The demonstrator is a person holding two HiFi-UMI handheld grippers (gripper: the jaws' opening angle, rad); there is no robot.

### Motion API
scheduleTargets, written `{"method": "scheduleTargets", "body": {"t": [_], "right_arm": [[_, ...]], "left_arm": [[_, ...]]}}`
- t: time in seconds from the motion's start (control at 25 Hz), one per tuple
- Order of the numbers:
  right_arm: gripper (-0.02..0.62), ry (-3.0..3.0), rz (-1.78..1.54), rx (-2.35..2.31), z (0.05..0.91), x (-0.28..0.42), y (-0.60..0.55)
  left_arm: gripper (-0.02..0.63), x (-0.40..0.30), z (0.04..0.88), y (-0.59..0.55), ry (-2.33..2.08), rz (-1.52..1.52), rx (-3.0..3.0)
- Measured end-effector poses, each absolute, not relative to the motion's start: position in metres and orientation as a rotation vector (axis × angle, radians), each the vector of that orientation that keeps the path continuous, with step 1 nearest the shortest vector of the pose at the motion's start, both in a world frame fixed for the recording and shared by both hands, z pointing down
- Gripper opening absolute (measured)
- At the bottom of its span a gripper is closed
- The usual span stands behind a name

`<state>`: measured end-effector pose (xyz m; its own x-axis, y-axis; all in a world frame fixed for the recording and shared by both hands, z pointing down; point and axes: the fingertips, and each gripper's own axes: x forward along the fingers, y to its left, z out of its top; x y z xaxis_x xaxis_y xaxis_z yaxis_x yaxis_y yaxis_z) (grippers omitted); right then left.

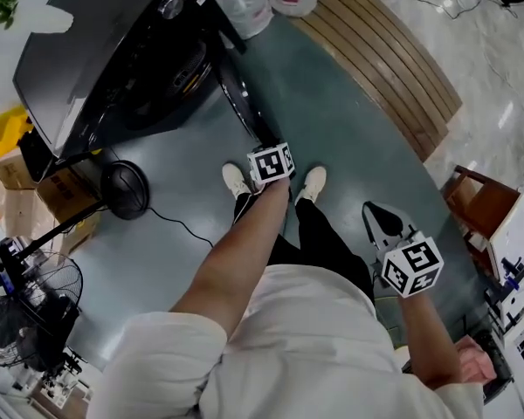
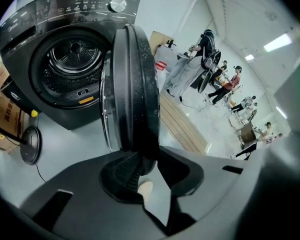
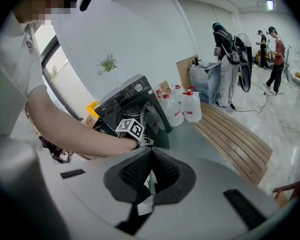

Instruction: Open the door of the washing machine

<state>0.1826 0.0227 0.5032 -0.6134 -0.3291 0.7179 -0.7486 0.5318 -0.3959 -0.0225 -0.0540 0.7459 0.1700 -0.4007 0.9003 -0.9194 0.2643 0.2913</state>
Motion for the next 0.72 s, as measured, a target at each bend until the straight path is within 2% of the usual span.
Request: {"method": "scheduleTargets", "body": {"t": [0.72], "right_arm": [[0.009, -2.170, 1.031, 0.962, 0.516, 0.257, 0.014]], "left_arm": [[0.100, 0.062, 0.743, -0.136, -1.456, 0.359, 1.139]]}}
